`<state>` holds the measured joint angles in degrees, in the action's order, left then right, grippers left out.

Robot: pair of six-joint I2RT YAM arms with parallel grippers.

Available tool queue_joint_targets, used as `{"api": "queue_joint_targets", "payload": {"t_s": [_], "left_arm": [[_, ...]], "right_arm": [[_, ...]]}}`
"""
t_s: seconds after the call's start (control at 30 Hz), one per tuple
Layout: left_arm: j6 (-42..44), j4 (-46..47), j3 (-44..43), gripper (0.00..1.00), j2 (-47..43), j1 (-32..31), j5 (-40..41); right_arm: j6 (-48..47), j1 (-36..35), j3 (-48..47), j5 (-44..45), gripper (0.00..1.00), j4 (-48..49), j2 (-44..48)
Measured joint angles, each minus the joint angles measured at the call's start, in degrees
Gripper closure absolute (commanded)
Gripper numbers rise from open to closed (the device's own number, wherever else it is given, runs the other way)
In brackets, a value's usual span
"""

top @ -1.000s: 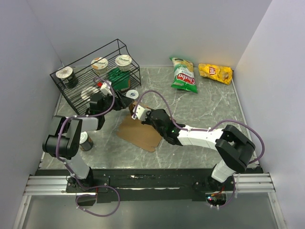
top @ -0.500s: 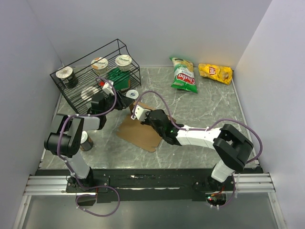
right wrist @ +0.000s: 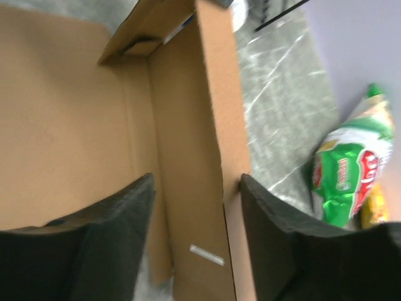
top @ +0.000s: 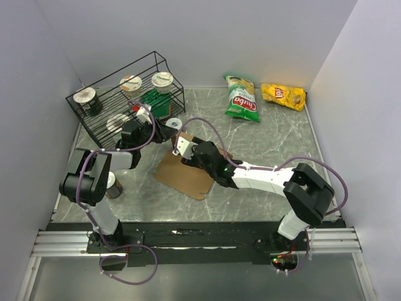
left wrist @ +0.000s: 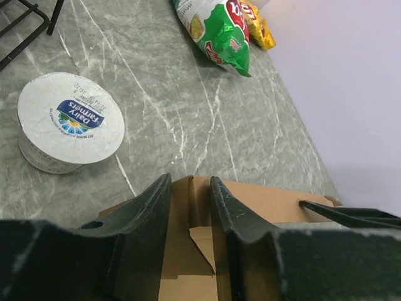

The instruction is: Fold the paper box

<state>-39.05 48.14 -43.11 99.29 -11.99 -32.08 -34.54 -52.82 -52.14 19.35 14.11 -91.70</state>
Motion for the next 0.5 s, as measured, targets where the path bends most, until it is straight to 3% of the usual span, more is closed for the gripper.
{"api": "queue_joint_targets", "payload": {"t_s": [0.13,0.2,0.5], "left_arm": [[1.18,-0.24,-0.31,0.65,0.0,-0.15,0.22],[1.84,-0.39,-0.44,0.65,0.0,-0.22,0.28],[3.15,-0.48,-0.66,0.65,0.02,-0.79,0.74]], "right_arm": [[2.93,0.94,-1.07,-3.28,0.27,-6.88,2.51],[4.85,1.77,-1.92,-5.75,0.18,-11.08,4.17],[12.74,9.27,-14.32,-19.98,0.16,-29.38,5.64]]}}
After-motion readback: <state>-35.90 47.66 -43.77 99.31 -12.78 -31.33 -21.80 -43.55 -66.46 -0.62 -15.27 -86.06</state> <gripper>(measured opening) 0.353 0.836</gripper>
